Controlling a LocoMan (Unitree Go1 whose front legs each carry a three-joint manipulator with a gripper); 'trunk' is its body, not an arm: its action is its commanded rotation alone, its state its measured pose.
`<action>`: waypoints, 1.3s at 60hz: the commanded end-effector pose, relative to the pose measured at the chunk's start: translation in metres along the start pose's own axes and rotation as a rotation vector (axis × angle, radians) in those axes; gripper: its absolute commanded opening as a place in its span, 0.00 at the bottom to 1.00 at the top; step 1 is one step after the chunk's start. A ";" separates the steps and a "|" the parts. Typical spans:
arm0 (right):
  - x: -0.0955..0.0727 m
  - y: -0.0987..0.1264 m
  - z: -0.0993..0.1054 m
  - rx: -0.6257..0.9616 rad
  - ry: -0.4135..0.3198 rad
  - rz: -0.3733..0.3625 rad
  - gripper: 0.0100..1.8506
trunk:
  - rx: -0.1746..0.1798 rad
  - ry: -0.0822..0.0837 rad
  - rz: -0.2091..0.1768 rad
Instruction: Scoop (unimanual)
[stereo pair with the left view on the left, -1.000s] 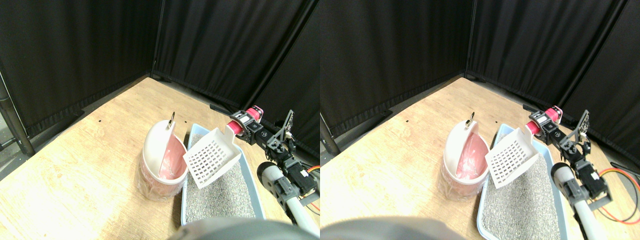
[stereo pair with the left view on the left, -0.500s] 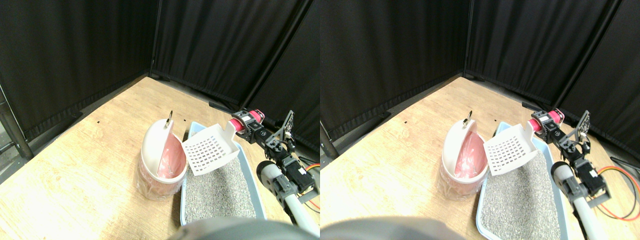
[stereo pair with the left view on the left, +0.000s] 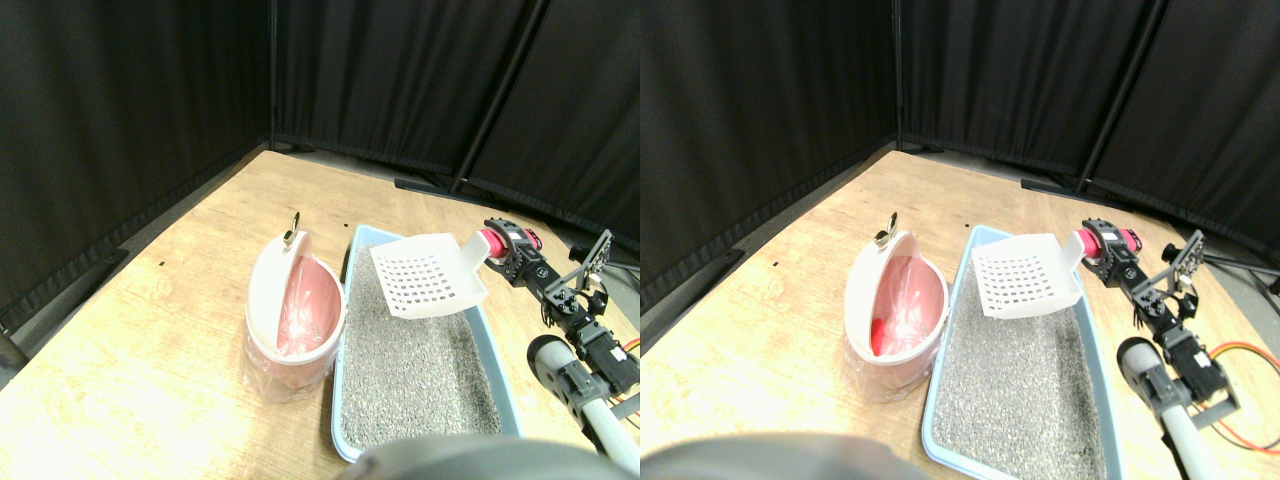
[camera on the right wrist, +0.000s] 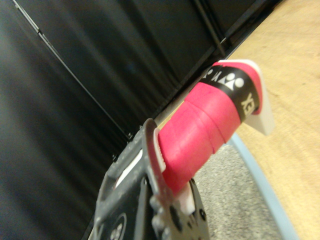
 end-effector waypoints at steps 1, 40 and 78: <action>-0.005 -0.009 0.004 0.033 -0.075 -0.017 0.02 | -0.012 -0.017 -0.024; -0.042 -0.050 -0.044 0.206 -0.034 -0.166 0.02 | 0.018 -0.012 -0.108; -0.053 -0.062 -0.105 0.292 0.087 -0.255 0.02 | 0.021 -0.005 -0.103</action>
